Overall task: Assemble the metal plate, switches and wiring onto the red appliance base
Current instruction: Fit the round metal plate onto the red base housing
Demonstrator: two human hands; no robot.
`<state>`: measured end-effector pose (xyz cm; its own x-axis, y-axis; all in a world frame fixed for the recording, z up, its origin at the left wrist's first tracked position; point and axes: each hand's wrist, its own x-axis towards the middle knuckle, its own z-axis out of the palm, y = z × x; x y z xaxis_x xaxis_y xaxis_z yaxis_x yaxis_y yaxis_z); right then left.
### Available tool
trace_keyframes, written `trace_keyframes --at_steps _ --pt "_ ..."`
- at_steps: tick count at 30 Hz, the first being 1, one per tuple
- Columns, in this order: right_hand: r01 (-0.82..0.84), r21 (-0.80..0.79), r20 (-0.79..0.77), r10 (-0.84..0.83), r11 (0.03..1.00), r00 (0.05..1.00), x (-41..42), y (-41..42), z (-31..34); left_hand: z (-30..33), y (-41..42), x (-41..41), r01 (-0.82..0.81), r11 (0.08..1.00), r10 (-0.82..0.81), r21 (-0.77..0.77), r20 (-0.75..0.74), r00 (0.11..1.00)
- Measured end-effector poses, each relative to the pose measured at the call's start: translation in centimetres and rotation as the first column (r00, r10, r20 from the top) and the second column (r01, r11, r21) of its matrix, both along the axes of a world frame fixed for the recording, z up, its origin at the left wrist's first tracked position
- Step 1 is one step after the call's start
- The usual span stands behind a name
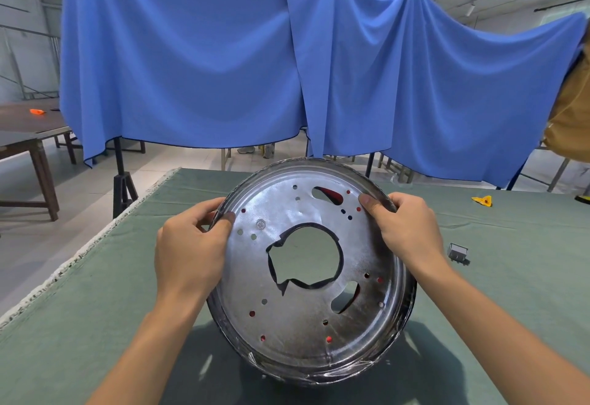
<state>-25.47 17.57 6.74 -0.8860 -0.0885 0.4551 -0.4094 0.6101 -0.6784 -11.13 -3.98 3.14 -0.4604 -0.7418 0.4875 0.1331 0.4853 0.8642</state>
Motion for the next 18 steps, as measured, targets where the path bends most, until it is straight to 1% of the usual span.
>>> trace_keyframes --at_steps 6,13,18 --pt "0.006 0.002 -0.018 -0.006 1.000 1.000 0.00 0.04 -0.24 0.65 0.72 0.40 0.019 1.000 -0.019 0.024 0.015 1.000" --pt "0.004 -0.004 -0.011 -0.004 1.000 1.000 -0.07 0.15 -0.44 0.99 0.71 0.66 0.045 0.999 -0.045 0.012 0.033 0.998" --pt "-0.006 -0.006 -0.027 0.006 1.000 1.000 -0.01 0.03 -0.64 0.99 0.57 0.72 0.024 1.000 -0.025 0.010 0.023 0.999"
